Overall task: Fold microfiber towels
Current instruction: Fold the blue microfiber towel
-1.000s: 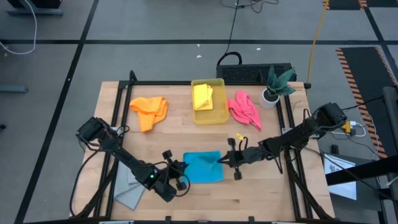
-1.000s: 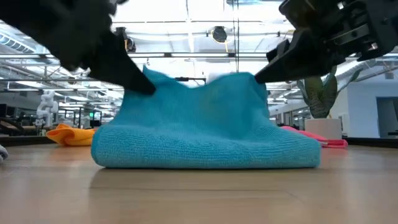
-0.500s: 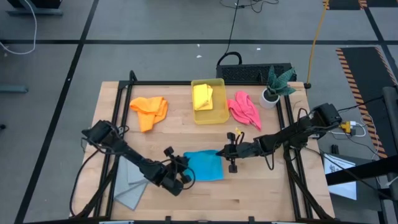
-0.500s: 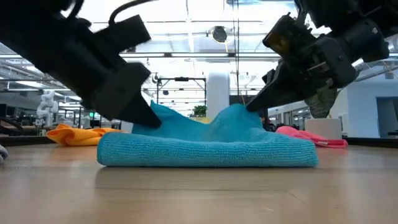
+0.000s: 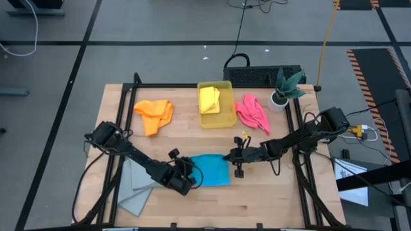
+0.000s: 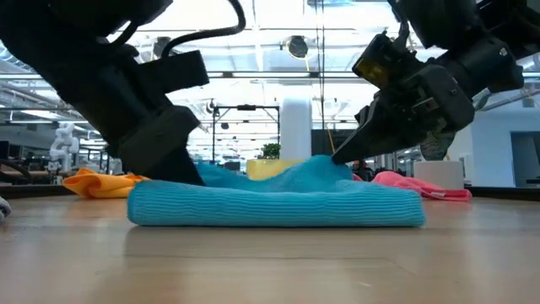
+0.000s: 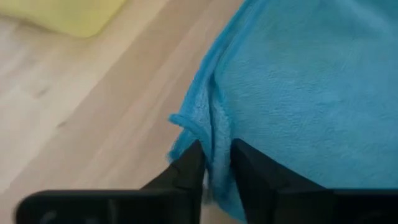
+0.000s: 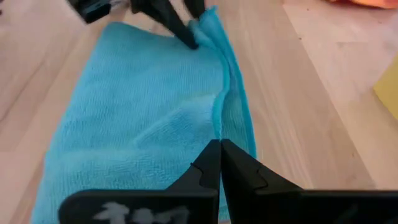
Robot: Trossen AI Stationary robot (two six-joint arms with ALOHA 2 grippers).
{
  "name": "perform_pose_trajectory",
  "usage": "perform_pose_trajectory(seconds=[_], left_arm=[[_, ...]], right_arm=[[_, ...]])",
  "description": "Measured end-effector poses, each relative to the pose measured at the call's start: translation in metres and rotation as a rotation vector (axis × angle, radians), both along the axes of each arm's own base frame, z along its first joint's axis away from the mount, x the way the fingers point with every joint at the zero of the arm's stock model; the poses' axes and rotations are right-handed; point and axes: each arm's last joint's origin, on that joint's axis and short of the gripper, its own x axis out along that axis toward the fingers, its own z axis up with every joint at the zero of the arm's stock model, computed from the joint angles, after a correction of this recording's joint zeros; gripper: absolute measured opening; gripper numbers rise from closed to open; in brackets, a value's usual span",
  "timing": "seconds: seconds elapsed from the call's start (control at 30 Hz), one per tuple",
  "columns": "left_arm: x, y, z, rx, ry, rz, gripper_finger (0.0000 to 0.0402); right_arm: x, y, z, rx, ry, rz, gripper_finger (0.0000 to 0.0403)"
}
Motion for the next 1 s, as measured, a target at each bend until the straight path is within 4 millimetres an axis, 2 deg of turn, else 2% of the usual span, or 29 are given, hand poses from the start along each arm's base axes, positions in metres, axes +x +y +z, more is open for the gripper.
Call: perform_pose_trajectory(seconds=[0.2, 0.4, 0.53, 0.67, 0.8, 1.0], left_arm=[[-0.007, 0.010, 0.019, 0.007, 0.012, 0.045, 0.0161], [0.001, 0.005, 0.026, 0.035, -0.042, -0.039, 0.0188], [0.007, 0.006, 0.024, 0.085, -0.046, -0.081, 0.0180], [0.011, 0.014, 0.018, 0.102, -0.025, -0.053, 0.0161], [0.006, 0.024, 0.006, 0.091, -0.035, 0.020, 0.0140], [-0.013, 0.032, -0.015, 0.042, -0.051, 0.116, 0.0111]], right_arm=[[0.000, 0.000, -0.001, -0.003, 0.009, 0.000, 0.0000], [0.001, 0.000, 0.001, -0.005, -0.017, 0.005, 0.0000], [0.002, 0.000, 0.003, -0.001, -0.034, 0.005, 0.0000], [0.002, 0.001, 0.003, 0.000, -0.038, 0.005, 0.0000], [0.000, 0.000, 0.001, -0.012, -0.007, 0.010, 0.0000], [-0.002, 0.001, 0.006, -0.020, -0.009, 0.021, 0.0000]])
